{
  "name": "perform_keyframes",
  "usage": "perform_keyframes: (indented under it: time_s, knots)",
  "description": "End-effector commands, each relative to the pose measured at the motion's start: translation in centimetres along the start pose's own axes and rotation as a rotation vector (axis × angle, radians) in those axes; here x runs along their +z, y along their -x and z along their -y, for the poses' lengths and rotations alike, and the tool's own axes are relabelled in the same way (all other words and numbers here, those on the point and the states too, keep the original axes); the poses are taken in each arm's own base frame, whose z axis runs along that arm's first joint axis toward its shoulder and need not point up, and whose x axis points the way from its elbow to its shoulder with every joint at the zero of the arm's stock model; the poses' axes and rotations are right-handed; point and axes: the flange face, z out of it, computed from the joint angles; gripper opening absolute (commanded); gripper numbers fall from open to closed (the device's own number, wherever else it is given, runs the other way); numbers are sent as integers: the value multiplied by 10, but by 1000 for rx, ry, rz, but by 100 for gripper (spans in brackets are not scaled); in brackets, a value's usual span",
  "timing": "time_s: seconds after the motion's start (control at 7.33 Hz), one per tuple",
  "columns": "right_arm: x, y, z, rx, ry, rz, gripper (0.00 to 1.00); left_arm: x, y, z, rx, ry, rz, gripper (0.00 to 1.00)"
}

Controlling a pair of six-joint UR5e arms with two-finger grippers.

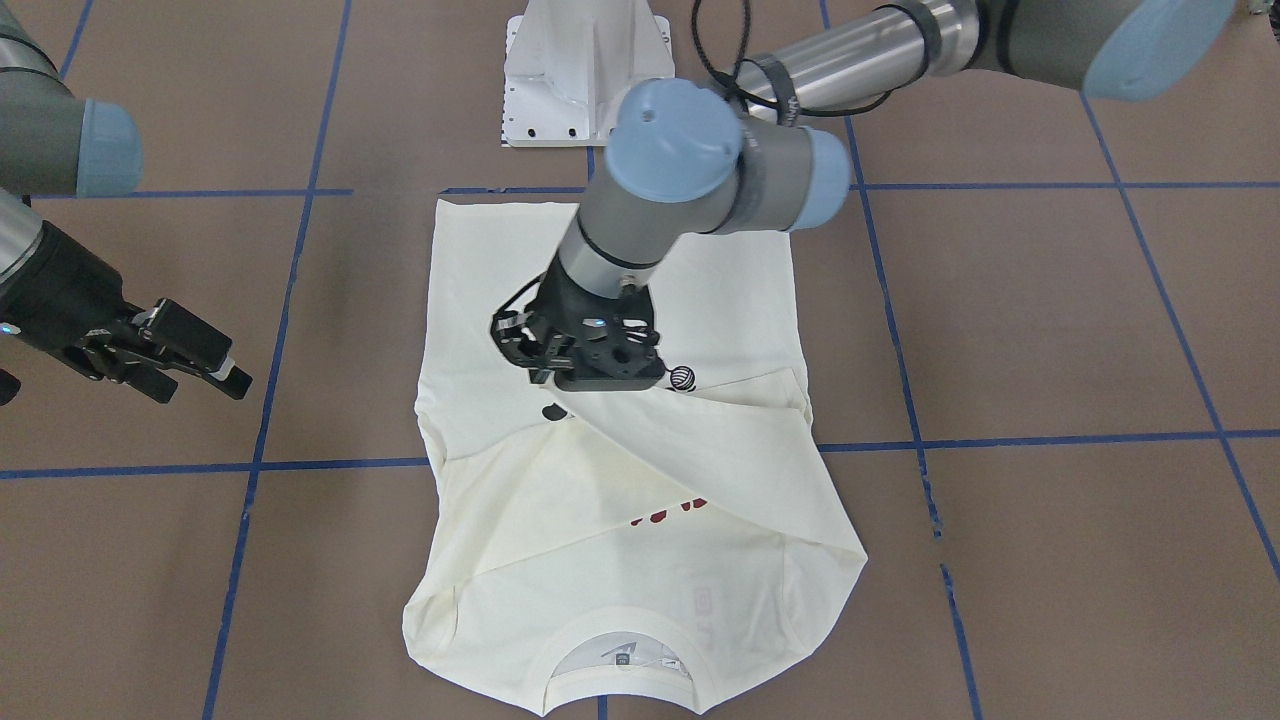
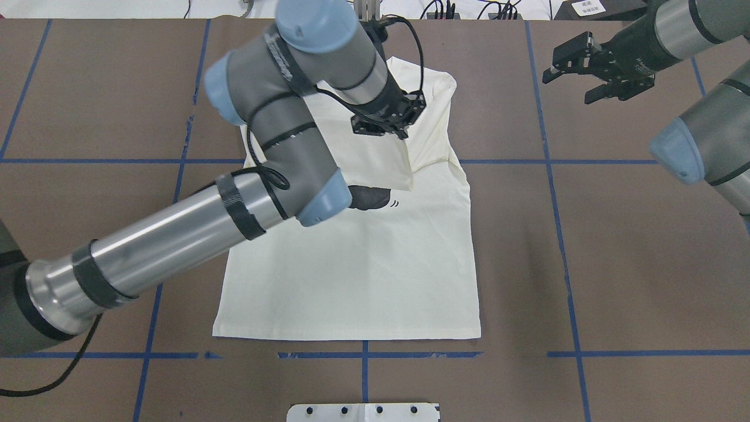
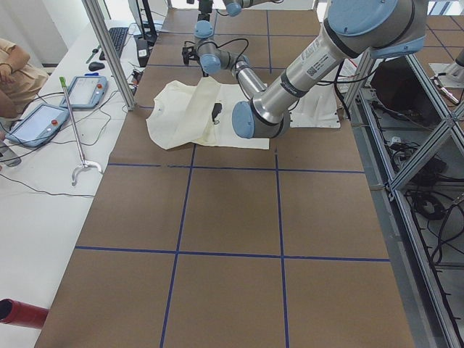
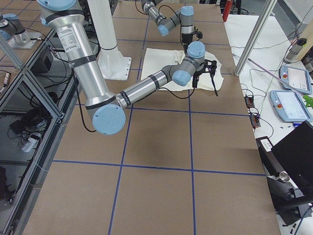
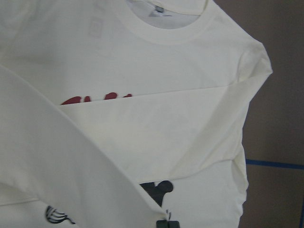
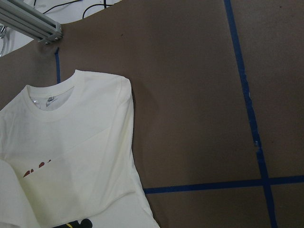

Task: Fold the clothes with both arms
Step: 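Fold the other sleeve across with the left gripper while the right gripper withdraws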

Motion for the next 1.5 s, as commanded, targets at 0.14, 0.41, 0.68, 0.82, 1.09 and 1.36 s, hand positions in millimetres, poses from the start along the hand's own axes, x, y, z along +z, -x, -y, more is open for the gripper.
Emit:
perform_keyframes:
  time_s: [0.14,0.41,0.68,0.82,1.09,1.36]
  knots:
    - [-2,-7,1,2,-4,-5,100,95,-15,-67,46,-76,-71,51]
    - [12,-2,-3,0,2,-16,100,65,-27,-54,45,-100,-110,85]
    - [62,37,-62,79,-33,-41,100,-15,44,-34,32,-86,-115,85]
    - [79,40,-96,136,3,-49,98,-58,98,-31,27,-89,-97,85]
    - [103,43,-219,211,-5,-69,90,-94,182,-49,99,-98,-68,83]
    - [148,38,-345,297,-66,-163,87,-98,196,-50,93,-86,-60,82]
